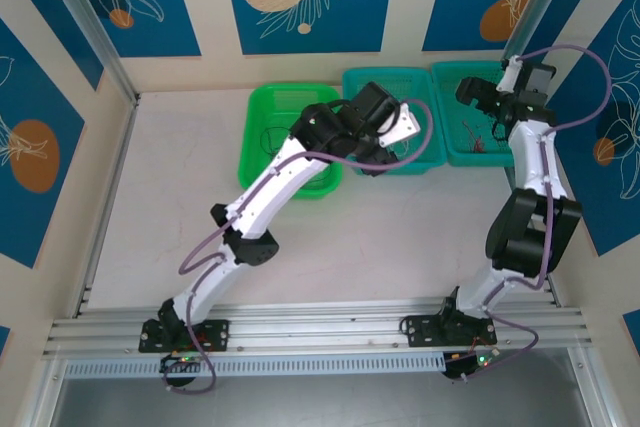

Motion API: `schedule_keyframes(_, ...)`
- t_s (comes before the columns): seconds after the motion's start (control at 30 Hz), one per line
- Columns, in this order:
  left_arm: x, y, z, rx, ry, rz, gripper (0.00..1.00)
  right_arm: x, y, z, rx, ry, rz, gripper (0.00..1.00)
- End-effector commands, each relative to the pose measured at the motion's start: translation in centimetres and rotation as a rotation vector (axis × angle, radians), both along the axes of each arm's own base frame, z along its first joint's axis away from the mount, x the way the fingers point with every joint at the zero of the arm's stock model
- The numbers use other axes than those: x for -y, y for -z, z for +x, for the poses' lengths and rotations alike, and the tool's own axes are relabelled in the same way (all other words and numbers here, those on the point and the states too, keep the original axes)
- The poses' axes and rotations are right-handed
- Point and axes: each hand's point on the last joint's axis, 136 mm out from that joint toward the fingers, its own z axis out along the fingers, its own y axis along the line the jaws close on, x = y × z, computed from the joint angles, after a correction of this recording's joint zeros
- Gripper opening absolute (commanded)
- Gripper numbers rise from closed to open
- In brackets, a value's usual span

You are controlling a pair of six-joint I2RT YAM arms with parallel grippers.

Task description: Untangle the cables

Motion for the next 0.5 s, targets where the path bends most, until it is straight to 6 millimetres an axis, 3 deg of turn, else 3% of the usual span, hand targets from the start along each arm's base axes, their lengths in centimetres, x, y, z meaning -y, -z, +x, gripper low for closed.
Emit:
schedule_keyframes(0.0,-3.2,-3.4,-1.2,0.003,0.014,-0.008,0.69,-2.3,-1.7,-2.7,0.012,-0.093,0.029,0.99)
schedule_keyframes(0.2,-9.0,-4.7,-4.3,-0.002,0.046,0.095,0.70,-7.4,-2.9,-5.9,0.038,-0.245,0.005,0.99)
schedule_keyframes(0.37,-13.8,-7.0,-6.4,0.185,0.014,-0.070,0.73,-11.2,-1.1,-8.3,-0.006,-0.310,0.007,0.99)
schedule_keyframes(0.47,-17.6,-6.1,-6.0,0.165,-0.141,-0.156,0.74,-12.4,1.1,-10.2,-0.012,-0.281,0.027,0.99)
